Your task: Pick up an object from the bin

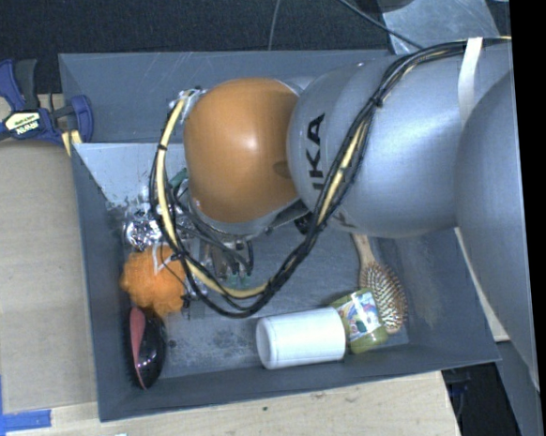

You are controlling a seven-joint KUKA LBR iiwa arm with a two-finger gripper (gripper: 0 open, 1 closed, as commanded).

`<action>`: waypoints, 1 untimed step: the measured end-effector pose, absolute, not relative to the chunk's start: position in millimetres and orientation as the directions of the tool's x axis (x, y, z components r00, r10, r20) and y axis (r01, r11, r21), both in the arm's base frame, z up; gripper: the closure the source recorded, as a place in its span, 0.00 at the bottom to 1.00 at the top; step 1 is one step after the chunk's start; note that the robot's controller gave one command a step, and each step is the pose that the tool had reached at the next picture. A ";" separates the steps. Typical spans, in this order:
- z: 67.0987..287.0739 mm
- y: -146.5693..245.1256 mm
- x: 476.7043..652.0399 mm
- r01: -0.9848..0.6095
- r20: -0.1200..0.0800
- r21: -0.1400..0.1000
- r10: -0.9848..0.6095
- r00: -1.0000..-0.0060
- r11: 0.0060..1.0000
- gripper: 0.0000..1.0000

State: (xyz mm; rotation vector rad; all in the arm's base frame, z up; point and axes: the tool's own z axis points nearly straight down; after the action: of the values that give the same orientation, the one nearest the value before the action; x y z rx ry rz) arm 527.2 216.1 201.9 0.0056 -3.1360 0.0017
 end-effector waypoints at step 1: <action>206.9 214.6 529.1 0.002 -0.002 0.001 0.002 -1.000 1.000 1.00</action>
Offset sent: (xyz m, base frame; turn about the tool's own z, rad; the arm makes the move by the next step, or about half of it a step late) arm 0.0000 0.0000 0.0000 0.0000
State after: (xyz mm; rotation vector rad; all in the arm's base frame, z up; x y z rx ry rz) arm 529.1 214.6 206.9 -0.0024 -3.1440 -0.0017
